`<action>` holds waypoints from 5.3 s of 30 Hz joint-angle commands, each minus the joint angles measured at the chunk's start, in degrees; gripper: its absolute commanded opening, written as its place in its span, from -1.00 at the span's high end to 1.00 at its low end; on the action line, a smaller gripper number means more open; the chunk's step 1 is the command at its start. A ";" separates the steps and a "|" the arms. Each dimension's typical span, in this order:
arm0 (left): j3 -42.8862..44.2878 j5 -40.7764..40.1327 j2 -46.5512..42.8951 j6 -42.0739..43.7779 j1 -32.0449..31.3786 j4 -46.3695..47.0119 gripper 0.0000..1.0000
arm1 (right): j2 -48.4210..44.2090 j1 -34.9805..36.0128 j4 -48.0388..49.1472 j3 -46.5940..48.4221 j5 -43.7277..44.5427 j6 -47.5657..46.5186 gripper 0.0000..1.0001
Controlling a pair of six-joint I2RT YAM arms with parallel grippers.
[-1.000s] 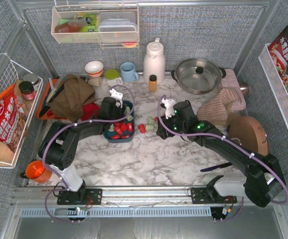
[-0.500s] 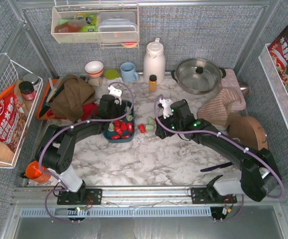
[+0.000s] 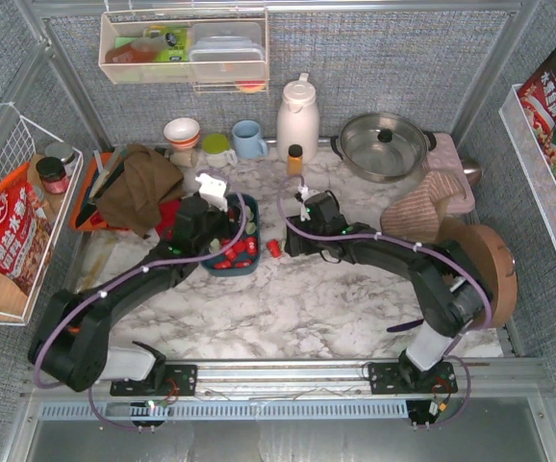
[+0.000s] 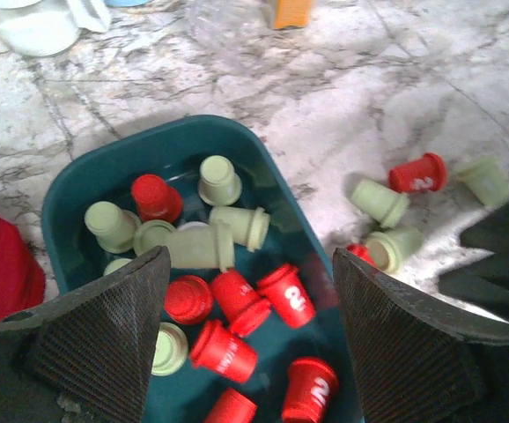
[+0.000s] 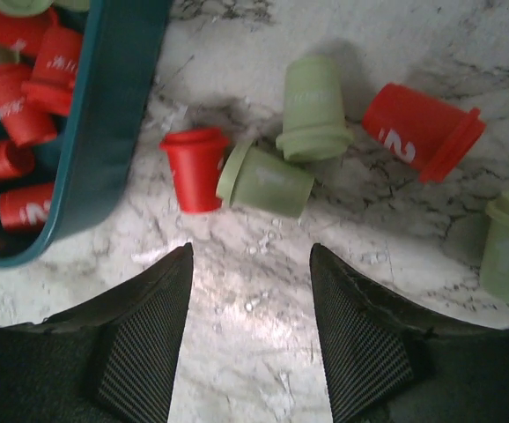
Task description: Mix the coffee capsules in the storage basket
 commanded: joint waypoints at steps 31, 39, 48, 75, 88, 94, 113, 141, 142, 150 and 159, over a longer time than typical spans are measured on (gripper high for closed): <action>-20.33 11.15 -10.58 14.47 -13.25 26.65 -0.75 | -4.42 2.80 0.18 1.76 -6.53 -4.33 0.43; -22.19 14.23 -6.43 21.69 -16.88 38.81 -0.81 | -16.61 3.83 -1.31 -2.88 -15.11 -3.16 0.42; -21.03 13.24 -2.77 28.32 -21.45 45.46 -0.77 | -21.01 3.90 -2.66 -3.62 -17.08 -2.13 0.40; -22.15 4.27 -1.92 30.15 -25.48 46.58 0.48 | -23.90 3.11 -7.63 -2.06 -11.51 -3.59 -0.20; -24.20 -0.07 -4.00 27.54 -25.48 46.41 0.56 | -27.78 1.18 -13.06 -0.33 -1.80 -8.33 -0.98; -24.89 -10.26 -7.23 23.06 -25.40 40.47 0.69 | -30.24 -0.09 -16.10 0.24 10.99 -11.93 -0.98; -17.60 -17.42 -6.78 -12.17 -12.50 7.17 0.39 | -25.81 -6.67 -7.20 -8.11 12.92 -0.88 -0.76; -17.82 -24.94 -11.83 -21.30 -11.15 7.21 -0.99 | 9.21 -6.80 -2.04 4.43 20.04 -9.20 -0.10; -18.20 -25.42 -11.96 -21.85 -11.15 7.60 -0.98 | 9.46 -6.90 -2.03 4.37 19.98 -9.13 -0.09; -16.03 -29.96 -11.85 -24.74 -11.16 3.06 -0.98 | 9.49 -7.09 -1.93 3.78 18.60 -8.96 0.15; -15.23 -17.57 -9.93 -18.01 -11.48 7.12 -0.98 | 6.32 -7.13 -3.48 3.26 16.07 -8.85 0.56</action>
